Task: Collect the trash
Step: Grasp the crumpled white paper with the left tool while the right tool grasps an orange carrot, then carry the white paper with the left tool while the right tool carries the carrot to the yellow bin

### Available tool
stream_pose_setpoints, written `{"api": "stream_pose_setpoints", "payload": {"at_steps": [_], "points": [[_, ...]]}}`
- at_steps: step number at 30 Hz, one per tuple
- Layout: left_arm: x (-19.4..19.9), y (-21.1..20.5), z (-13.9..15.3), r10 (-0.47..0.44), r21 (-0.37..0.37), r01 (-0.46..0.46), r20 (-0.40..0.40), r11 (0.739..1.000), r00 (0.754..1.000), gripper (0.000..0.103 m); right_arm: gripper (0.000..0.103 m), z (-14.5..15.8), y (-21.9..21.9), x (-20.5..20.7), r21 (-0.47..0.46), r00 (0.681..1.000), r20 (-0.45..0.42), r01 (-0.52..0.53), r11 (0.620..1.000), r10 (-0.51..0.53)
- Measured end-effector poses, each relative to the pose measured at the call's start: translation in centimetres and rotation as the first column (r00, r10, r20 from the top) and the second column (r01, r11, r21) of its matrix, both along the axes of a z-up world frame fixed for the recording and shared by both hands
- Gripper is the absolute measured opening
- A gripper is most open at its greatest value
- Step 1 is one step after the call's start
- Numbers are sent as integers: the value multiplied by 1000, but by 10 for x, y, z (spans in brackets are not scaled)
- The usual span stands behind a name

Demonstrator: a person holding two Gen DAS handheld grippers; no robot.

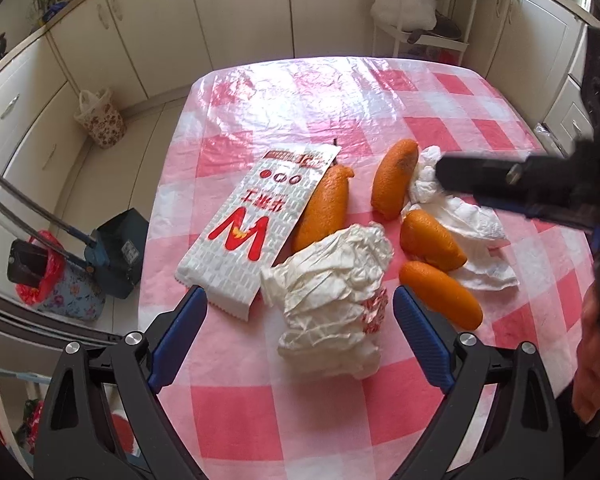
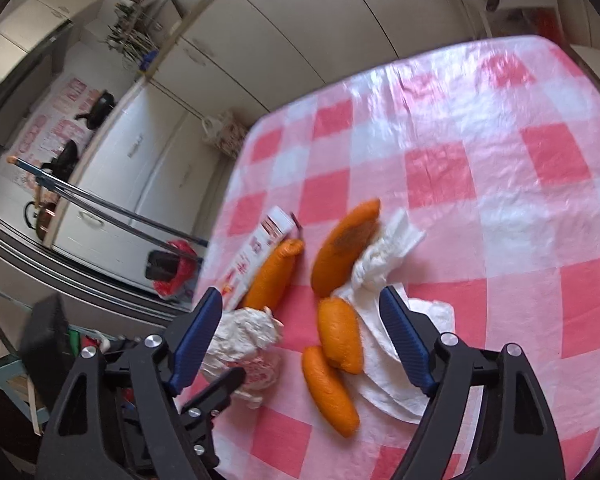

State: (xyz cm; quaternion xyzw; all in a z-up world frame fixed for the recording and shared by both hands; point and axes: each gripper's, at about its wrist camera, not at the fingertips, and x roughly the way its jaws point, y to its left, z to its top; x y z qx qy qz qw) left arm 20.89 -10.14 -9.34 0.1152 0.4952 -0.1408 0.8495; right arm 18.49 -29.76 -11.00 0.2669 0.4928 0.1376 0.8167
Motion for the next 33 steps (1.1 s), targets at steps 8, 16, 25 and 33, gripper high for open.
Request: {"api": "stream_pose_setpoints", "payload": {"at_steps": [8, 16, 25, 33], "points": [[-4, 2, -2, -57, -68, 54, -51, 996, 997, 27, 52, -11, 15, -4, -186, 995, -56, -89, 979, 80], [-17, 42, 11, -29, -171, 19, -57, 985, 998, 17, 44, -9, 50, -11, -364, 982, -28, -182, 913, 185], [-19, 73, 28, 24, -302, -33, -33, 953, 999, 17, 22, 13, 22, -24, -263, 990, 87, -82, 961, 109], [-18, 100, 44, 112, -412, -100, 4, 906, 994, 17, 21, 34, -35, -48, 22, 981, 183, 59, 998, -63]]}}
